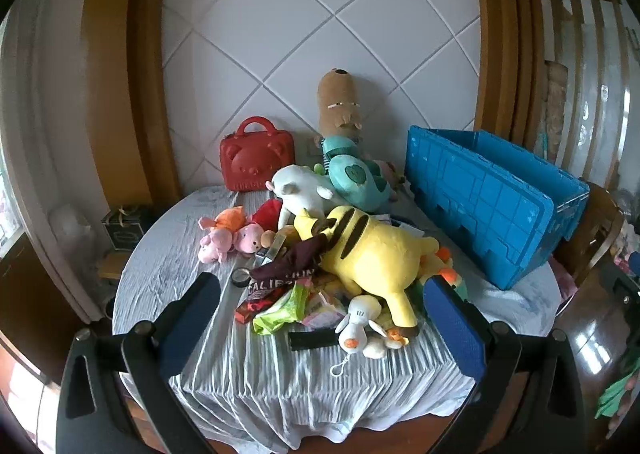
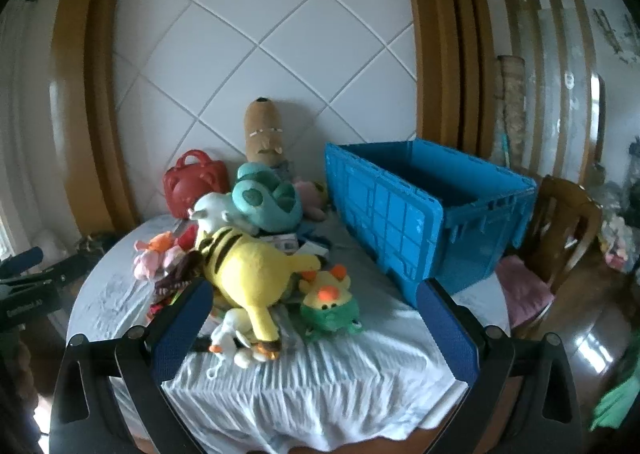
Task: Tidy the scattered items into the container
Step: 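Move both grippers toward the yellow Pikachu plush on the pile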
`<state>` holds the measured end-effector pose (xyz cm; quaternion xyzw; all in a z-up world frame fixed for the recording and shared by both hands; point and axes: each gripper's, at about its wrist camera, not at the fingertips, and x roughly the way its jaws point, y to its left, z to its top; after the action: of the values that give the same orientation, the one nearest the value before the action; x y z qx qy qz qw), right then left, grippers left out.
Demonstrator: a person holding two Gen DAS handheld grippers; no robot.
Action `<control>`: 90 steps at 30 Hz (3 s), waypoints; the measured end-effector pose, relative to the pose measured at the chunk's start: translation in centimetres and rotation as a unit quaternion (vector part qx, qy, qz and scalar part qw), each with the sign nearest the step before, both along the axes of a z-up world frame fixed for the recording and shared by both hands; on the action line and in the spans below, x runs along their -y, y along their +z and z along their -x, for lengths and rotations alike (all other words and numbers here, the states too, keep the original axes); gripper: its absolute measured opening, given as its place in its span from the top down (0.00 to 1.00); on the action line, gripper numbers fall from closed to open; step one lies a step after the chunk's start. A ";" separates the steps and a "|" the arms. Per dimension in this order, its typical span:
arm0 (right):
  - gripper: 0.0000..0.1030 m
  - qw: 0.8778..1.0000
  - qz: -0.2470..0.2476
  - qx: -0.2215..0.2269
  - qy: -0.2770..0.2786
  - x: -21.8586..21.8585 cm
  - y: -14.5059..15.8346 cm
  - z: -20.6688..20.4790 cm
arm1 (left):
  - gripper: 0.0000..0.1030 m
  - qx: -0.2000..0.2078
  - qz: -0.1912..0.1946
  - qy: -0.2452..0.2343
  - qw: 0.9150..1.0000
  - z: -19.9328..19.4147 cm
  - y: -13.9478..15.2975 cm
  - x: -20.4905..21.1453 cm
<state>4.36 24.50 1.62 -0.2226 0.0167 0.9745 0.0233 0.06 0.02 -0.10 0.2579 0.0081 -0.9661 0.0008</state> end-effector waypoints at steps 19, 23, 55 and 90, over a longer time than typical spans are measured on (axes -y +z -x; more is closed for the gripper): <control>0.00 1.000 0.014 0.002 0.006 0.1 -0.6 1.9 | 0.00 0.008 0.013 0.016 1.000 0.5 -0.7 0.1; 0.00 1.000 0.014 0.007 0.007 0.1 -0.7 2.3 | 0.00 0.010 0.013 0.015 1.000 0.6 -0.7 0.0; 0.00 1.000 0.000 0.024 -0.014 -0.9 -1.6 2.2 | 0.00 0.026 0.009 0.001 1.000 0.4 -1.7 -0.9; 0.00 0.979 0.058 0.123 0.151 -0.8 -10.3 12.2 | 0.00 0.108 0.003 0.058 0.992 5.3 -9.9 2.1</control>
<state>-7.83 25.29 -8.70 -0.3421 0.0366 0.9291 -0.1355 -5.20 -2.08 -10.00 0.3602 0.0199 -0.9308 0.0585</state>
